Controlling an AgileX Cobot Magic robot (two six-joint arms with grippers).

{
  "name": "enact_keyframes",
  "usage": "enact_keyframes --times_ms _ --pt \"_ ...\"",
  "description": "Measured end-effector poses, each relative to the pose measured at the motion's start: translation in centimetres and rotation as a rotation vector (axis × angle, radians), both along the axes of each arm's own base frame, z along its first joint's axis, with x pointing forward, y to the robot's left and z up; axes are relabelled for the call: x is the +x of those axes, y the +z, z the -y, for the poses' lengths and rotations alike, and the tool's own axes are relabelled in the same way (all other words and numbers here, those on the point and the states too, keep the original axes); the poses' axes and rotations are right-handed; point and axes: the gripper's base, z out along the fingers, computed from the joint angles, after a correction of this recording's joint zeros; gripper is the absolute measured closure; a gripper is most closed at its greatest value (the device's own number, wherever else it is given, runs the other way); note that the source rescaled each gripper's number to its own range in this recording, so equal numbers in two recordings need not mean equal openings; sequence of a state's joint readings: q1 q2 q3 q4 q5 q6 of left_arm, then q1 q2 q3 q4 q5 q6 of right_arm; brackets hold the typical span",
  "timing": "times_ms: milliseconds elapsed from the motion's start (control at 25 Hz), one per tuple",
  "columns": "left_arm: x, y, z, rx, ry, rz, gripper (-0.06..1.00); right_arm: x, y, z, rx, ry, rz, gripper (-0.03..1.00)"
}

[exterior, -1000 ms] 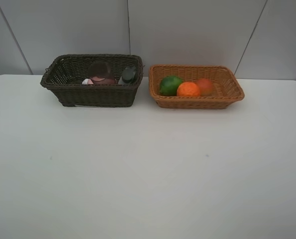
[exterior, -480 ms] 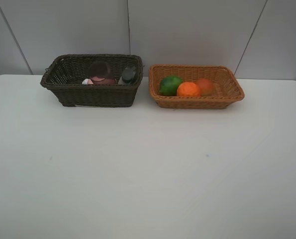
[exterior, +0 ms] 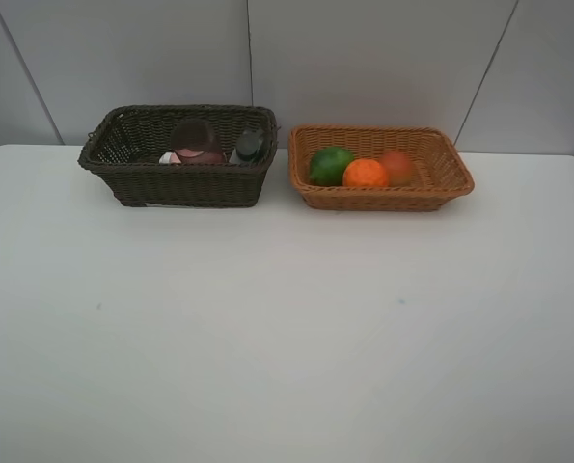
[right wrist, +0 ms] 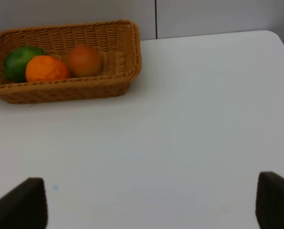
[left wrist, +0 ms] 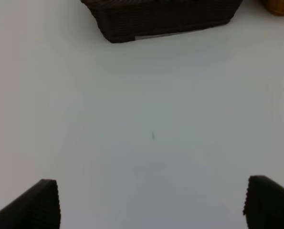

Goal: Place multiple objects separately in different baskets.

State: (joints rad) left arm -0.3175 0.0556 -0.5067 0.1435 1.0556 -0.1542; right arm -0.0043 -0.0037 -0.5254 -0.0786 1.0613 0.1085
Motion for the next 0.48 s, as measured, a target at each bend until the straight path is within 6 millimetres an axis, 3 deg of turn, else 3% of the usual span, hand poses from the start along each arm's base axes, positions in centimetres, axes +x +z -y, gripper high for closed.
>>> enact_keyframes --times_ms 480 --pt "-0.89 -0.10 -0.19 -0.015 -0.014 0.054 -0.05 0.00 0.00 0.00 0.000 0.000 0.000 0.04"
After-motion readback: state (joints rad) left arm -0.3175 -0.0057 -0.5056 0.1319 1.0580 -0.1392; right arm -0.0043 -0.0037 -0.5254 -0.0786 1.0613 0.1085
